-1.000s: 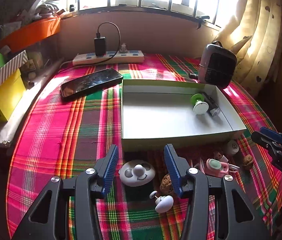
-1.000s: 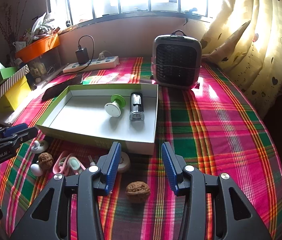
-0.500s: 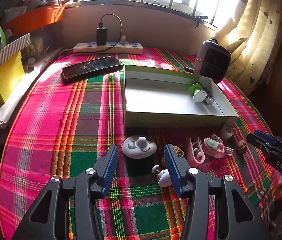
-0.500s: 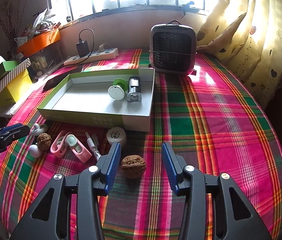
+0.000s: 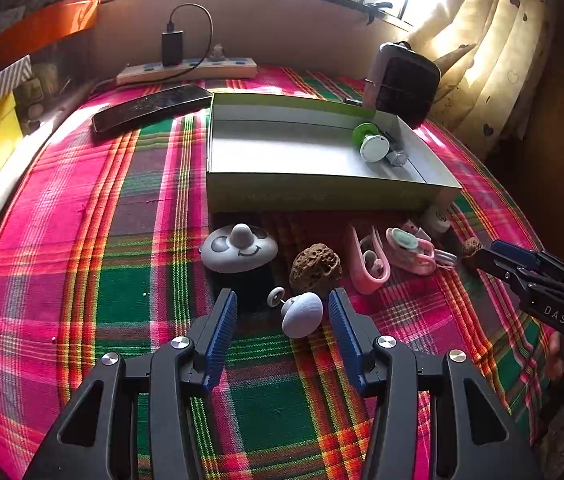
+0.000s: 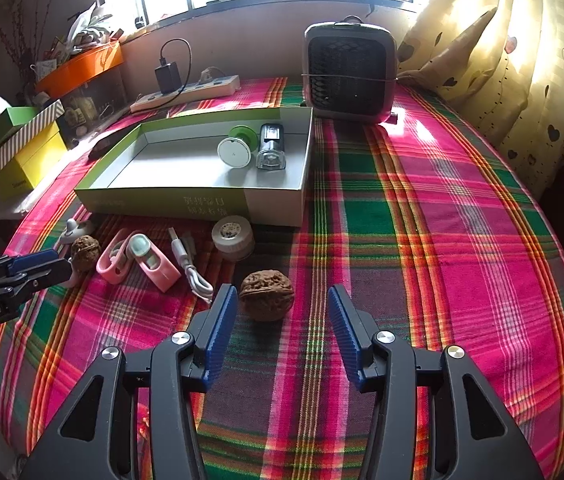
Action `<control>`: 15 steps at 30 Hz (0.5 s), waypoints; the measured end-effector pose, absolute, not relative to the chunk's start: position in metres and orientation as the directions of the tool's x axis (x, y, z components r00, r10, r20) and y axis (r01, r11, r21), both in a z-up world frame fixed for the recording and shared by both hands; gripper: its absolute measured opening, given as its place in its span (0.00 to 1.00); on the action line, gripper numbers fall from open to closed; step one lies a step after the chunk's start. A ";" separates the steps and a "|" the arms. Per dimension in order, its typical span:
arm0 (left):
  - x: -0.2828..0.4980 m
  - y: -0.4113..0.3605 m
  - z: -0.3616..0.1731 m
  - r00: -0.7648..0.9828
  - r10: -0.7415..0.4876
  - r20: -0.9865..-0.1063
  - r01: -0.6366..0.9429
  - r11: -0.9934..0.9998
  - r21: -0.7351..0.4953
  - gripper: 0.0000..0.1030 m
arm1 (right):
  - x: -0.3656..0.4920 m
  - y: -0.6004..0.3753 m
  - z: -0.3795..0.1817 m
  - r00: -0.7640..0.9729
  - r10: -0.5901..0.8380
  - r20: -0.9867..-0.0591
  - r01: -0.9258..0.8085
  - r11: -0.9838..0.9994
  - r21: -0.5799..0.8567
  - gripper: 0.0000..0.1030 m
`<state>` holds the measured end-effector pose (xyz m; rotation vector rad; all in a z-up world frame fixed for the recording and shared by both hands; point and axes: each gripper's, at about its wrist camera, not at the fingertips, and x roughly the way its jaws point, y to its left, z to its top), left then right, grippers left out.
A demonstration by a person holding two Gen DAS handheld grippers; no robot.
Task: Organize objects
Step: 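Move left gripper to white round knob while right gripper approaches a walnut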
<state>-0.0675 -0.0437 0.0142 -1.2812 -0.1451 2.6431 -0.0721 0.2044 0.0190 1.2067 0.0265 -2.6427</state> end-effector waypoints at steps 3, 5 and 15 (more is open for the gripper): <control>-0.068 -0.041 0.012 -0.598 0.223 -0.770 -0.140 -0.975 -0.174 0.45 | -0.075 0.203 0.016 -0.621 -0.205 -0.756 0.225 -0.971 0.078 0.47; -0.070 -0.040 0.010 -0.592 0.220 -0.775 -0.138 -0.976 -0.172 0.45 | -0.078 0.201 0.014 -0.614 -0.200 -0.763 0.226 -0.971 0.073 0.47; -0.072 -0.036 0.008 -0.598 0.197 -0.777 -0.146 -0.980 -0.137 0.45 | -0.086 0.195 0.009 -0.602 -0.177 -0.779 0.237 -0.971 0.038 0.47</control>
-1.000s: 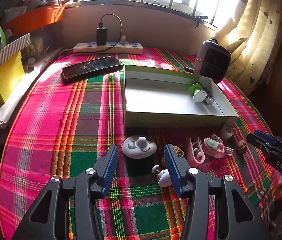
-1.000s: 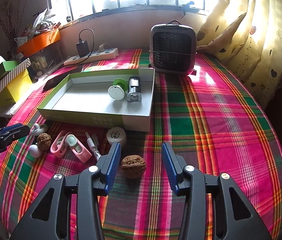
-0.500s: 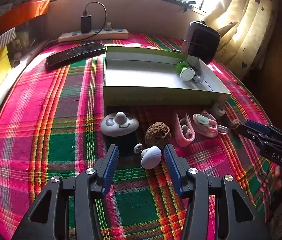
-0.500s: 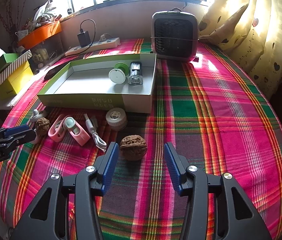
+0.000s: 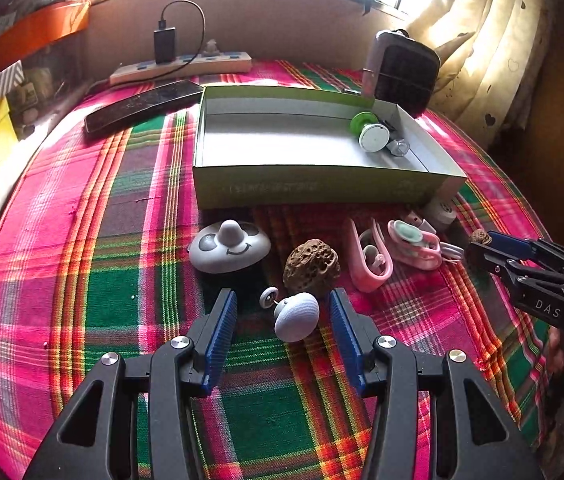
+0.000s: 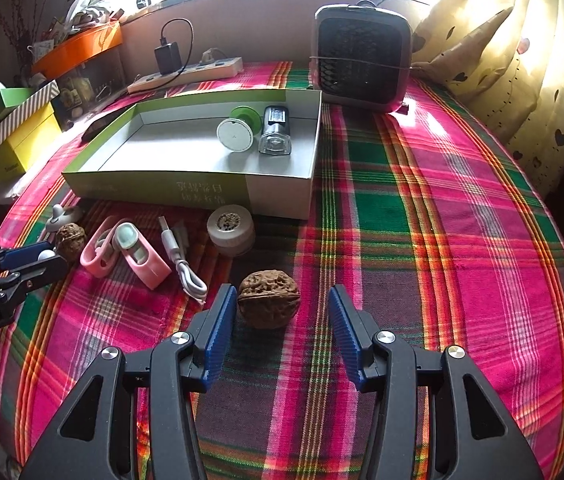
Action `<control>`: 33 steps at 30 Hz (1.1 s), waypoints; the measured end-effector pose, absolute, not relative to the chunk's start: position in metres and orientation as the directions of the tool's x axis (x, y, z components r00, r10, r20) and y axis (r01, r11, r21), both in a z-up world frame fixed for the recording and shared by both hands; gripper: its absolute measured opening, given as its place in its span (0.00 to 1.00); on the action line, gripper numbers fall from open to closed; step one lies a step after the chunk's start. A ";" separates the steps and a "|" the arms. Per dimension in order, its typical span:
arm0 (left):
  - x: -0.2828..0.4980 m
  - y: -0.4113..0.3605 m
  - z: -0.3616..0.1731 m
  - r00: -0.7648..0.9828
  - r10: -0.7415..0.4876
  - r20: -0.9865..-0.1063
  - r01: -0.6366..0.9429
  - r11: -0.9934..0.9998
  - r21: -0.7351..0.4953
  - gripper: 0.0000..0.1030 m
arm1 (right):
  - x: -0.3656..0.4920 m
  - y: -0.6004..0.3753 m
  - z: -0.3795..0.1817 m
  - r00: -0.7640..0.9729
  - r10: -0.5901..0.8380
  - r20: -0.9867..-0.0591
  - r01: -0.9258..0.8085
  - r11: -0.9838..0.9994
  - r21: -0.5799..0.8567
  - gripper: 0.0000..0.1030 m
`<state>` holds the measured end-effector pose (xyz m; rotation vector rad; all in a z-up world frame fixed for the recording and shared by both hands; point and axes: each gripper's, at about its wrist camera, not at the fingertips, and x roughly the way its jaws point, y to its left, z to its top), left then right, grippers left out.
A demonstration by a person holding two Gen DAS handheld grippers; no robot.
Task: Organize objects
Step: 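Move left gripper to white round knob while right gripper approaches a walnut, then close left gripper on white knob while right gripper closes on walnut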
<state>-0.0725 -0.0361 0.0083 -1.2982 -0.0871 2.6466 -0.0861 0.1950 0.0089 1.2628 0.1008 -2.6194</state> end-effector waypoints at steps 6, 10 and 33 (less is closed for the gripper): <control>-0.073 -0.037 0.007 -0.611 0.195 -0.767 -0.143 -0.980 -0.135 0.45 | -0.091 0.194 0.009 -0.603 -0.158 -0.782 0.236 -0.972 0.015 0.48; -0.074 -0.038 0.008 -0.612 0.199 -0.765 -0.136 -0.980 -0.146 0.45 | -0.091 0.194 0.009 -0.603 -0.153 -0.783 0.235 -0.972 0.008 0.47; -0.074 -0.044 0.006 -0.619 0.163 -0.769 -0.106 -0.987 -0.124 0.22 | -0.089 0.195 0.010 -0.607 -0.152 -0.780 0.234 -0.972 0.008 0.31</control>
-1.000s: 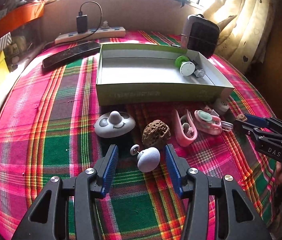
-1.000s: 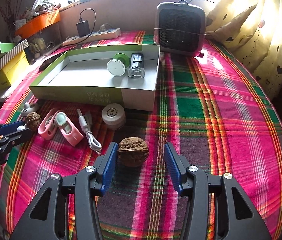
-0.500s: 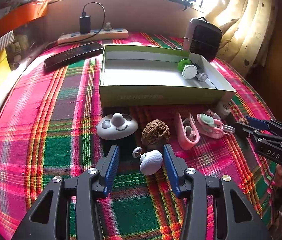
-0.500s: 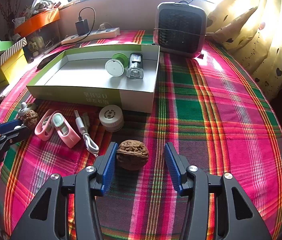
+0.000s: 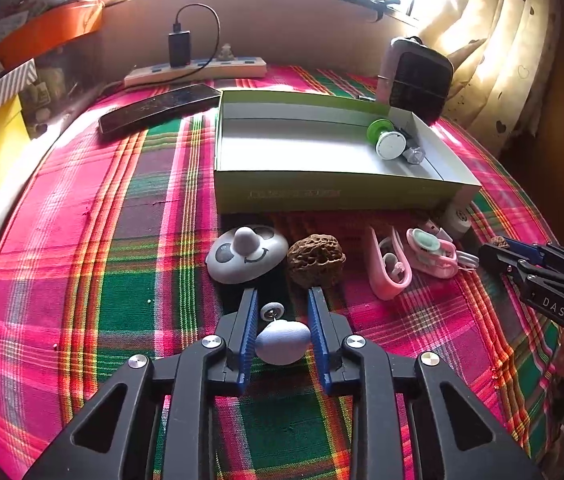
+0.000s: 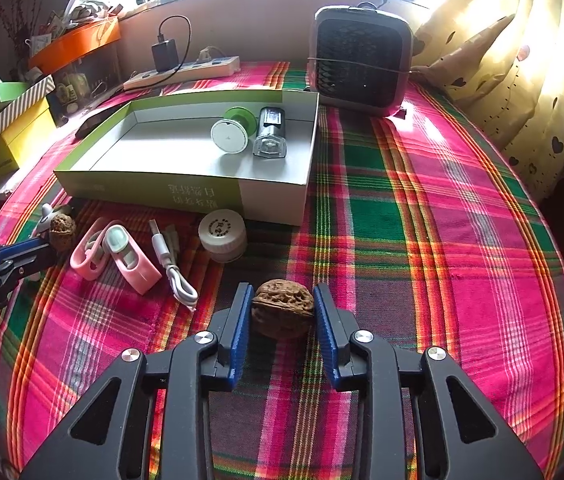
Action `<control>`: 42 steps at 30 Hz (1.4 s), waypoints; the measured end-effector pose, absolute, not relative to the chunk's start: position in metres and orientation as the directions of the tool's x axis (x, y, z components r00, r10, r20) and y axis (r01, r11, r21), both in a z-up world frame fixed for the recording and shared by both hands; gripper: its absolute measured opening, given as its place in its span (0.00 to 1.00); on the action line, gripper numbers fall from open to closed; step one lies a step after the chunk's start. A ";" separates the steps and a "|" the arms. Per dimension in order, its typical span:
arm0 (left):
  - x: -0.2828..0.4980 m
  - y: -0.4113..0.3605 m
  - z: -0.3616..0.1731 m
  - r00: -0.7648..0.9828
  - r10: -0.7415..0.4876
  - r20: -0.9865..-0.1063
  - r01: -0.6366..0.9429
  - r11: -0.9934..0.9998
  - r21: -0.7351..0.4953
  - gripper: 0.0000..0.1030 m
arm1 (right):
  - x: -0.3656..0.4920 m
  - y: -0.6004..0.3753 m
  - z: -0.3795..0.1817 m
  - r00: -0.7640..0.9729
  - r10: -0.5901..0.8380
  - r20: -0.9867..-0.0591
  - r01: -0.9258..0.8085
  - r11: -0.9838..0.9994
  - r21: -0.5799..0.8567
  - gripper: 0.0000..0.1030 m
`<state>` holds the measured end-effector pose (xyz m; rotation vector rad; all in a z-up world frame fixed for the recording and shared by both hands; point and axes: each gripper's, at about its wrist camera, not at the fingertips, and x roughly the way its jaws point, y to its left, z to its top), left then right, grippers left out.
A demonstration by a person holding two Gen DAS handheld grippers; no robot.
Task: Organize objects
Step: 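Close left gripper on white knob while right gripper closes on walnut, then lift and carry the knob and walnut over the white box tray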
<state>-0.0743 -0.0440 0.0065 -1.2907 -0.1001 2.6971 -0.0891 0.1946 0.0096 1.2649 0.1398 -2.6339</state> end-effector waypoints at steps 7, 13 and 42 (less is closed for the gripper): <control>-0.074 -0.044 0.007 -0.619 0.162 -0.768 -0.106 -0.987 -0.123 0.22 | -0.089 0.195 0.010 -0.607 -0.153 -0.780 0.234 -0.972 0.008 0.31; -0.074 -0.043 0.007 -0.619 0.162 -0.768 -0.105 -0.987 -0.124 0.22 | -0.089 0.194 0.010 -0.607 -0.153 -0.780 0.234 -0.972 0.008 0.31; -0.072 -0.044 0.009 -0.620 0.168 -0.766 -0.109 -0.986 -0.128 0.22 | -0.087 0.196 0.012 -0.614 -0.163 -0.773 0.233 -0.972 0.020 0.31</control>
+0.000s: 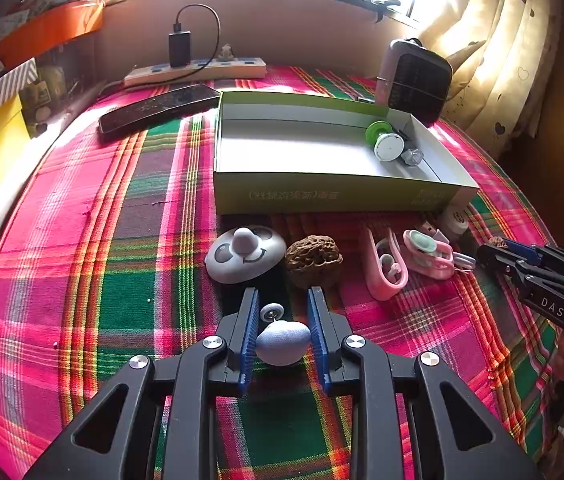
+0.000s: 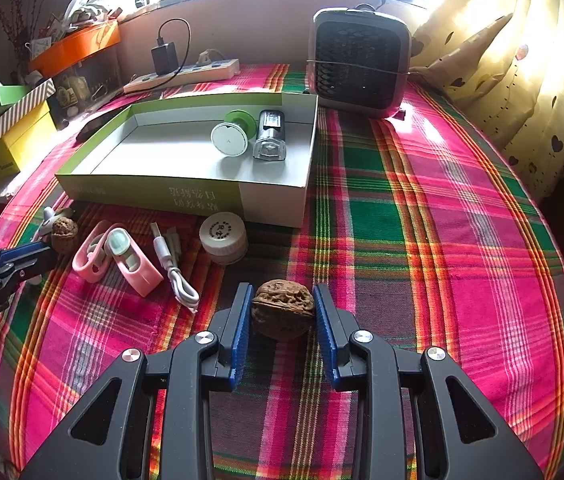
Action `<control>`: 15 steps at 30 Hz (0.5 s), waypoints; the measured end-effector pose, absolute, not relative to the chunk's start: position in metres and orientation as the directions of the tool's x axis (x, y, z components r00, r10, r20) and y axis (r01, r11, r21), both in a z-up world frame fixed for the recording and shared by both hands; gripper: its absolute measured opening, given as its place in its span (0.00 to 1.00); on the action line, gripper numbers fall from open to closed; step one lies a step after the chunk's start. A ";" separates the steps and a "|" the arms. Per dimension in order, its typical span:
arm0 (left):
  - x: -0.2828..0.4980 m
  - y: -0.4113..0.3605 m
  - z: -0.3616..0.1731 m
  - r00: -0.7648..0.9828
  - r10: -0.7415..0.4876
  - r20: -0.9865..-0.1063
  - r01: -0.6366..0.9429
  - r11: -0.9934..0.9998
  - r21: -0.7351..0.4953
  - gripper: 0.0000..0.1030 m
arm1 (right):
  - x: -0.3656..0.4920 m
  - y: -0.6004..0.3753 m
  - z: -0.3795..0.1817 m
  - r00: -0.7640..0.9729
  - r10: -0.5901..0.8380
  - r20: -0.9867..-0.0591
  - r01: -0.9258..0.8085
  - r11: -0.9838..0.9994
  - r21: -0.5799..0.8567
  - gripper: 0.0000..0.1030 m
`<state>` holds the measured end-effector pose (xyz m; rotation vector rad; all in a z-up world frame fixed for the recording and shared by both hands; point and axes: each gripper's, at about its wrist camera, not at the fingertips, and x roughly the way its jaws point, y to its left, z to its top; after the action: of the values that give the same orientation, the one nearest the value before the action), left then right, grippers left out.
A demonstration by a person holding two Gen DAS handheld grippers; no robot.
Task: Organize objects
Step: 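Lift and carry the knob and walnut over the white box tray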
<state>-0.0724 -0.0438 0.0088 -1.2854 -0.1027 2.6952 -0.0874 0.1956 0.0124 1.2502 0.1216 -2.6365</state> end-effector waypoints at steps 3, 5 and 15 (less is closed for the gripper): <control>-0.070 -0.044 0.012 -0.627 0.169 -0.760 -0.110 -0.986 -0.129 0.22 | -0.087 0.196 0.015 -0.619 -0.168 -0.767 0.235 -0.972 0.024 0.31; -0.069 -0.044 0.015 -0.632 0.168 -0.756 -0.110 -0.986 -0.127 0.22 | -0.087 0.196 0.017 -0.623 -0.171 -0.764 0.235 -0.972 0.026 0.31; -0.069 -0.040 0.030 -0.655 0.173 -0.736 -0.124 -0.985 -0.121 0.22 | -0.084 0.195 0.028 -0.643 -0.187 -0.743 0.248 -0.968 0.029 0.31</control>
<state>-0.0687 -0.0399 0.0299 -1.2174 -0.0900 2.7161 -0.0842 0.1946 0.0281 1.1842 0.1103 -2.6461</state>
